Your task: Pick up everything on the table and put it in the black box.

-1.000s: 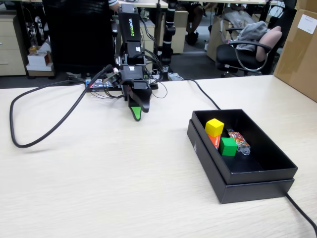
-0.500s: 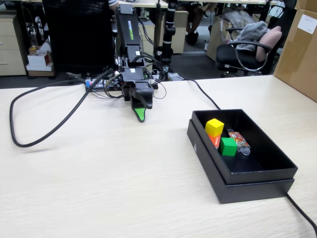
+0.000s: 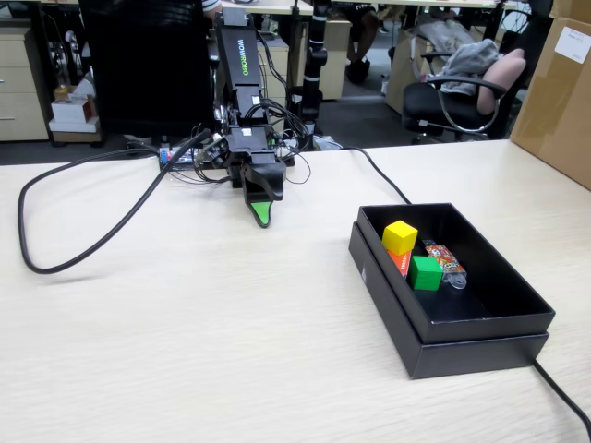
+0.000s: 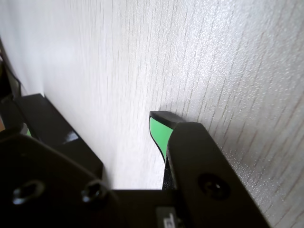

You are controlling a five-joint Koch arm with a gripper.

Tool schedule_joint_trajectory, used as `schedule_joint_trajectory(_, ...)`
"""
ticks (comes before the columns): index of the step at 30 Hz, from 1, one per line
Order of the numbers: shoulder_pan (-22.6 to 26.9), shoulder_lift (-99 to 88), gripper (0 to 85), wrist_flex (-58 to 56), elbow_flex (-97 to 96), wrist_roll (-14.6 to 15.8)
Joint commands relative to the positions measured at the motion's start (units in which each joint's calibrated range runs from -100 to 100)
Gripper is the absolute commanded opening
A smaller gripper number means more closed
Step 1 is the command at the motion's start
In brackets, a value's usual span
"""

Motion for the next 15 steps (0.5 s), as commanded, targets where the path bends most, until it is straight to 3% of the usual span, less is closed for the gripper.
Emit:
schedule_joint_trajectory(1, -0.2, 1.1, 48.7, -0.8, -0.8, -0.2)
schedule_joint_trajectory(15, -0.2, 0.9, 48.7, -1.4, -1.0, -0.2)
